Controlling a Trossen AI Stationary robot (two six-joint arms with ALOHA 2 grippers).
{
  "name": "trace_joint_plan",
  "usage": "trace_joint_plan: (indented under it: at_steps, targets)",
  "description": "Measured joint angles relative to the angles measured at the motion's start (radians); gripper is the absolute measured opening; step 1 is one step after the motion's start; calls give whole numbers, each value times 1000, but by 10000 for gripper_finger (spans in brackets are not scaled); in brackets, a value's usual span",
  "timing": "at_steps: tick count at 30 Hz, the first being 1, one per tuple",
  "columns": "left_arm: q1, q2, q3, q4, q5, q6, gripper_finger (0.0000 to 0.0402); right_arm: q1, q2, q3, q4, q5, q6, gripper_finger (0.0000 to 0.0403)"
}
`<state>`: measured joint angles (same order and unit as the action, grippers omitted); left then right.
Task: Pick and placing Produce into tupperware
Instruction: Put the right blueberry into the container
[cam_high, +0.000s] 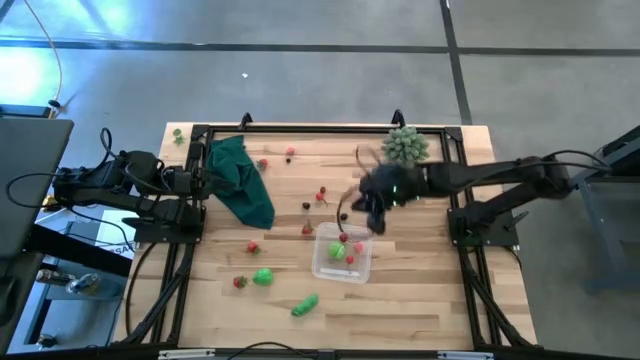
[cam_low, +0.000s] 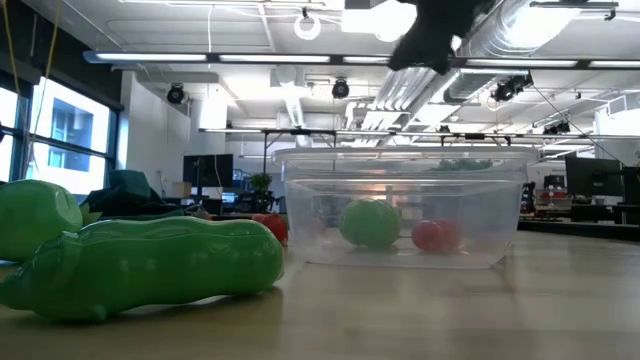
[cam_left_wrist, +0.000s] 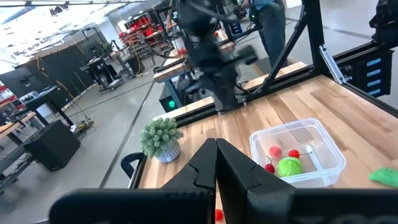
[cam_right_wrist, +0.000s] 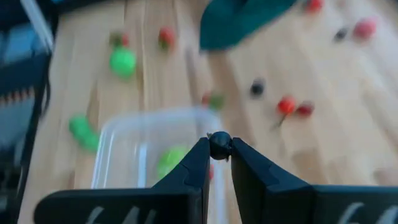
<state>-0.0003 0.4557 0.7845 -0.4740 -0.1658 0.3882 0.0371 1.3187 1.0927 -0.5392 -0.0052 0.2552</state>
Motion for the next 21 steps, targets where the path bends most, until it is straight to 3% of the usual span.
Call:
trace_joint_plan:
  at_steps: [8, 21]
  targets:
    - [0, 0, 0, 0, 0, 0, 1, 158, 177, 0, -54, 20, 51, 35]
    - [0, 0, 0, 0, 0, 0, 1, 166, 421, 0, 29, -42, -36, 35]
